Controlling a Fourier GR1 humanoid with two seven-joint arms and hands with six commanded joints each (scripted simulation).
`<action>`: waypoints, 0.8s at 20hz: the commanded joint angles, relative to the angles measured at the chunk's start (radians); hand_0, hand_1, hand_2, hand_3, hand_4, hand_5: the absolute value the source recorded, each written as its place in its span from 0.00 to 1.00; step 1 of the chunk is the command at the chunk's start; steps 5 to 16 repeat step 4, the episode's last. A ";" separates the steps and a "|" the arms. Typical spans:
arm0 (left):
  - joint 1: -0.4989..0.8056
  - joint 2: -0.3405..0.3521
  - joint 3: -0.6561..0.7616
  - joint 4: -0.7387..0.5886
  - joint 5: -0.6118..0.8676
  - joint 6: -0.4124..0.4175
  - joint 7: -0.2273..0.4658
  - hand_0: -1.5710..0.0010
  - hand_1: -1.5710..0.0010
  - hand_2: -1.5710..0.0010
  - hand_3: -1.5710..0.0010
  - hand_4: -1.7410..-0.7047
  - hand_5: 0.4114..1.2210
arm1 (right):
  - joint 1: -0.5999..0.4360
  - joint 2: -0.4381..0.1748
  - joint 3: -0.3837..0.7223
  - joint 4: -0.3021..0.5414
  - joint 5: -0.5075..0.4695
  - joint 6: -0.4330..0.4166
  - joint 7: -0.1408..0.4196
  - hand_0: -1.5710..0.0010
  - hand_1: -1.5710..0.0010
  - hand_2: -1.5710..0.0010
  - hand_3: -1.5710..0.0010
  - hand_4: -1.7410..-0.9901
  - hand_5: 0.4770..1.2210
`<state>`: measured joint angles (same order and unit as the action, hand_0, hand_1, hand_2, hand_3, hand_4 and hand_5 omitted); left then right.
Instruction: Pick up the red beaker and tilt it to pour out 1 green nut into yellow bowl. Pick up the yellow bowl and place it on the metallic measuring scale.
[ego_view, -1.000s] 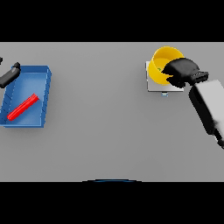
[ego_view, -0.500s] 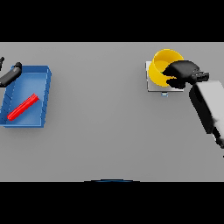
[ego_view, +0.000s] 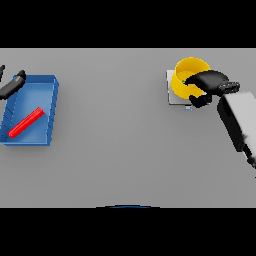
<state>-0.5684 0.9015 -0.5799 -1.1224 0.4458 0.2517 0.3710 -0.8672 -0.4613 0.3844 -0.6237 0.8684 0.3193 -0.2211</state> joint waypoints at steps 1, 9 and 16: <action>0.000 -0.003 -0.004 -0.001 -0.004 0.006 0.005 1.00 1.00 1.00 1.00 0.98 0.35 | 0.002 0.002 -0.002 0.007 -0.001 0.004 0.009 0.95 0.92 0.87 0.78 0.41 0.43; -0.004 -0.001 -0.006 0.002 -0.007 -0.002 0.007 1.00 1.00 1.00 1.00 0.99 0.35 | 0.016 0.000 -0.003 -0.017 -0.008 0.023 0.032 0.97 0.96 0.93 0.83 0.44 0.38; -0.004 -0.001 -0.006 0.002 -0.007 -0.002 0.007 1.00 1.00 1.00 1.00 0.99 0.35 | 0.016 0.000 -0.003 -0.017 -0.008 0.023 0.032 0.97 0.96 0.93 0.83 0.44 0.38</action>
